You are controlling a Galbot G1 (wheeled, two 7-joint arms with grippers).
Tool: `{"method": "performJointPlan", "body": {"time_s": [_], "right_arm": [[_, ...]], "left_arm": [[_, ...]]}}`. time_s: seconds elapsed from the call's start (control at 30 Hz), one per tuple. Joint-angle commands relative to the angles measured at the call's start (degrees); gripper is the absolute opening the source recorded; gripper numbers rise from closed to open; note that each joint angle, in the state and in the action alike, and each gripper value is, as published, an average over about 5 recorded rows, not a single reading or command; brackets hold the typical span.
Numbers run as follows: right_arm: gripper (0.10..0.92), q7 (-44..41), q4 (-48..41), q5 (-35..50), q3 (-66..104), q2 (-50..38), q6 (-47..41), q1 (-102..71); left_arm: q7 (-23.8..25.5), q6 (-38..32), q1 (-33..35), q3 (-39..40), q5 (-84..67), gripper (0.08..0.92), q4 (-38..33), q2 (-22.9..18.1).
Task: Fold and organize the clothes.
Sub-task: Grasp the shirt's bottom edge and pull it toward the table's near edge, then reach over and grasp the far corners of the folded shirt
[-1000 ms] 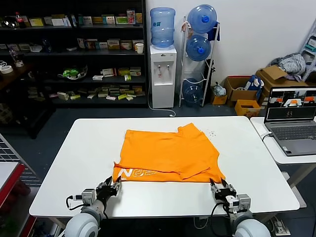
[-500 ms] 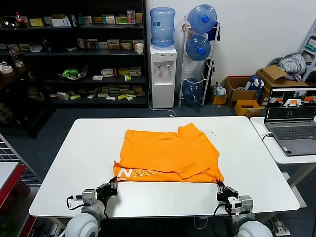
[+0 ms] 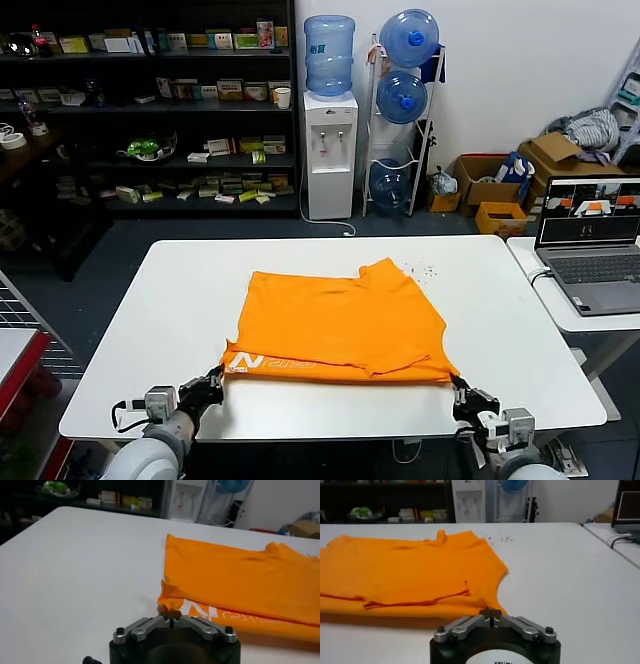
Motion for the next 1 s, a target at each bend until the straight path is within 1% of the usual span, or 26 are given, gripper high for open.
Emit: {"method": "performJointPlan", "body": {"time_s": [0.03, 0.17, 0.3, 0.4, 0.47, 0.67, 0.73, 0.8, 0.87, 0.93, 1.0], "right_arm": [[0.125, 1.4, 5.75, 1.96, 2.6, -2.95, -0.51, -9.31], [0.125, 1.38, 6.28, 0.99, 3.2, -2.54, -0.39, -12.33], [0.125, 1.44, 6.35, -0.17, 3.15, -1.75, -0.36, -13.26], [0.16, 1.79, 6.32, -0.81, 3.24, -1.36, -0.55, -13.02], [0.216, 1.99, 6.38, -1.06, 3.6, -1.27, -0.43, -12.69], [0.389, 2.7, 6.92, 0.19, 6.28, -2.31, 0.2, -9.78], [0.441, 2.59, 6.94, 1.22, 7.23, -2.97, 0.42, -7.5], [0.502, 2.3, 6.13, 1.93, 7.42, -3.48, 0.67, -3.4], [0.562, 2.1, 3.88, 2.89, 6.04, -3.41, 0.7, 3.52], [0.614, 2.18, -0.83, 4.06, 3.07, -2.2, 0.19, 13.05], [0.675, 2.5, -6.87, 5.24, -1.06, -0.21, -0.54, 22.58]], "left_arm": [[-3.39, 1.21, 9.05, -0.81, -5.66, 0.09, -8.9, 4.85], [-4.49, 1.21, 12.13, -1.21, -5.24, 0.09, -10.99, 5.01], [-4.97, 1.43, 13.76, -1.27, -4.5, 0.09, -11.97, 4.88], [-5.31, 2.34, 13.74, -1.38, -4.5, 0.102, -11.94, 4.31], [-5.66, 2.73, 13.31, -1.52, -4.57, 0.13, -11.9, 3.97], [-8.13, 3.38, 10.43, -2.88, -5.82, 0.295, -13.01, 4.41], [-7.97, 3.41, 8.87, -3.81, -6.05, 0.355, -13.13, 4.94], [-6.6, 2.85, 6.33, -4.78, -5.81, 0.416, -12.16, 5.1], [-3.33, 0.94, 2.06, -5.28, -4.62, 0.468, -9.4, 4.33], [1.44, -2.44, -3.93, -4.33, -2.07, 0.529, -4.02, 2.04], [5.35, -5.43, -10.3, -2.36, 0.59, 0.589, 2.51, -1.39]]}}
